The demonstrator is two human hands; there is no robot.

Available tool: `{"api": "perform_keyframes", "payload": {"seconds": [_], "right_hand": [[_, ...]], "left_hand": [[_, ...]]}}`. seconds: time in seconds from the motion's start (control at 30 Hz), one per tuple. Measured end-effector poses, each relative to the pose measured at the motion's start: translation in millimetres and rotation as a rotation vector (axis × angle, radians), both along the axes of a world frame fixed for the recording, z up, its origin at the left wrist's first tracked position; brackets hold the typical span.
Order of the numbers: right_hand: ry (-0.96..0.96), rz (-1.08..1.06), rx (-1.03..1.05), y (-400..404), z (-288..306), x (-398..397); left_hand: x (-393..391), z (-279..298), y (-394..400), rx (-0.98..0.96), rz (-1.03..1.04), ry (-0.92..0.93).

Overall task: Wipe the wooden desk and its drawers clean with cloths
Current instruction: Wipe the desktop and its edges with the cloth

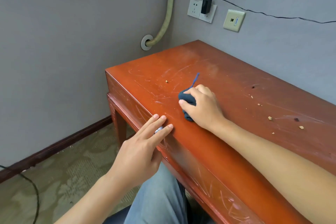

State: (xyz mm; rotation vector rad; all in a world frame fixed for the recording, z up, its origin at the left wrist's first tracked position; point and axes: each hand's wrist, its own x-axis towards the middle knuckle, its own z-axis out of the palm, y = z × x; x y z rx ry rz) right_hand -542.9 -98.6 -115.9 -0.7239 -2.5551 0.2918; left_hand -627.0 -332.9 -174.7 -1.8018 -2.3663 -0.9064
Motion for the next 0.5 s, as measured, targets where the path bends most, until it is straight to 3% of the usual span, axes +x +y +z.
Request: {"api": "perform_keyframes", "payload": {"seconds": [0.17,0.27,0.4,0.5], "right_hand": [[-0.085,0.322,0.022,-27.5,1.8,34.2],[-0.081,0.244,0.09,10.4,0.1,23.9],[-0.064,-0.008,-0.006,37.0,2.9,-13.7],[-0.044,0.085,0.015,8.2,1.0,-23.2]], "left_hand": [[1.0,-0.5,0.8,0.024,0.001,-0.013],[1.9,-0.9,0.7,0.017,0.007,0.001],[2.6,-0.2,0.5,0.0,0.004,-0.006],[4.5,0.4,1.1,0.015,0.012,-0.015]]}}
